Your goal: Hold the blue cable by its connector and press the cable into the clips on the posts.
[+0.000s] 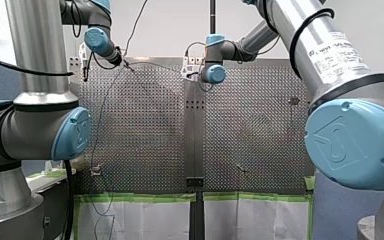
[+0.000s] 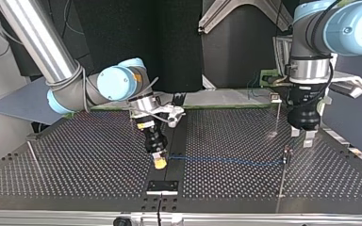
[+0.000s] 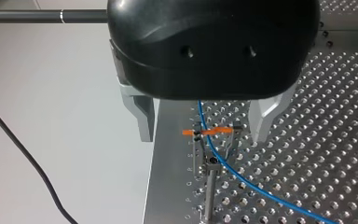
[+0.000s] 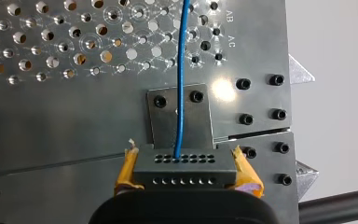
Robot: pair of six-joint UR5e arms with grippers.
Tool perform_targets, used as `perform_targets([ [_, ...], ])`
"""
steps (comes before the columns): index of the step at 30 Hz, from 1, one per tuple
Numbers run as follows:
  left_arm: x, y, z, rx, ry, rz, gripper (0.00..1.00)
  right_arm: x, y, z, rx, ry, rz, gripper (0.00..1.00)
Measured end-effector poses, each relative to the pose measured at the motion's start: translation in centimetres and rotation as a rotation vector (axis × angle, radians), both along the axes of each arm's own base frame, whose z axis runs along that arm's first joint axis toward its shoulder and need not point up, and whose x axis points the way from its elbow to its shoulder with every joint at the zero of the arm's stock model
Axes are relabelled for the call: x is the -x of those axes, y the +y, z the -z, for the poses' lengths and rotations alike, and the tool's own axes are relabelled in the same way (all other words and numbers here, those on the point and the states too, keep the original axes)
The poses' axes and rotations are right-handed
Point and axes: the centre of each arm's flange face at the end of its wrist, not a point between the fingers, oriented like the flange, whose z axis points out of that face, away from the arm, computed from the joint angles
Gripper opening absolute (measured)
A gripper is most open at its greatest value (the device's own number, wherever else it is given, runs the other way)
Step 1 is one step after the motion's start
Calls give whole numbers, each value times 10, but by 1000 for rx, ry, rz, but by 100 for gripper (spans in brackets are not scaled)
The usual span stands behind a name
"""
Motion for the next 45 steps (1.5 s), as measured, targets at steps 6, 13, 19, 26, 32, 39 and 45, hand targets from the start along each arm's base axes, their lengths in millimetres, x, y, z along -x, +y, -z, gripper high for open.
perform_targets([
  [6,2,-3,1,6,11,9,100,0,0,0,0,0,0,0],
  [13,-3,-4,9,0,32,16,100,0,0,0,0,0,0,0],
  [19,-2,-4,7,-5,27,15,100,1,-2,1,0,0,-2,0],
  [26,-4,-4,10,10,34,15,100,1,-2,1,-2,0,-3,0],
  [32,-1,-5,5,11,19,19,100,1,-1,2,-2,1,-4,0],
  [39,-1,-9,5,3,20,55,100,1,-2,2,-3,1,-3,0],
  [45,0,-11,5,0,19,66,100,1,-2,2,-3,1,-3,0],
])
